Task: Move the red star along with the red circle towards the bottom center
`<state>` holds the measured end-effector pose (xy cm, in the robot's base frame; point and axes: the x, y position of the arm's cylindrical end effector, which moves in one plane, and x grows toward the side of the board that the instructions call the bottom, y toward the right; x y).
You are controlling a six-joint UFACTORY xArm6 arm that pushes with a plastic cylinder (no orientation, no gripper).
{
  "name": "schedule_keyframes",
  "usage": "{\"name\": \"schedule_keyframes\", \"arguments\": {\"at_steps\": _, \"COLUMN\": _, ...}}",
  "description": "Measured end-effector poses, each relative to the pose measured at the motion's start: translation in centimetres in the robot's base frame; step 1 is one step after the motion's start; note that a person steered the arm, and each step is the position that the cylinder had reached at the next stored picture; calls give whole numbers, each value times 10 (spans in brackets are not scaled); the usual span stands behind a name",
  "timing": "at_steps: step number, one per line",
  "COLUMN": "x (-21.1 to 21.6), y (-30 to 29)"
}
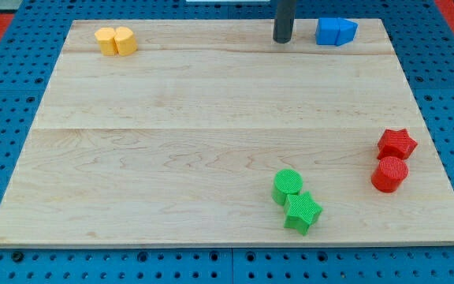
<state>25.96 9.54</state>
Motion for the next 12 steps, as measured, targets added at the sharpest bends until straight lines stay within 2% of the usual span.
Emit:
{"name": "schedule_keyframes", "arguments": {"at_steps": 1, "x": 40, "y": 81}}
{"name": "schedule_keyframes", "arguments": {"at_steps": 2, "x": 80, "y": 135}}
{"name": "schedule_keyframes", "arguments": {"at_steps": 3, "x": 127, "y": 150}}
{"name": "schedule_keyframes", "arguments": {"at_steps": 4, "x": 168, "y": 137}}
{"name": "schedule_keyframes", "arguments": {"at_steps": 8, "x": 212, "y": 118}}
{"name": "schedule_keyframes", "arguments": {"at_steps": 9, "x": 188, "y": 91}}
{"name": "schedule_keyframes", "arguments": {"at_steps": 10, "x": 144, "y": 83}}
{"name": "schedule_keyframes", "arguments": {"at_steps": 11, "x": 109, "y": 84}}
{"name": "schedule_keyframes", "arguments": {"at_steps": 12, "x": 95, "y": 102}}
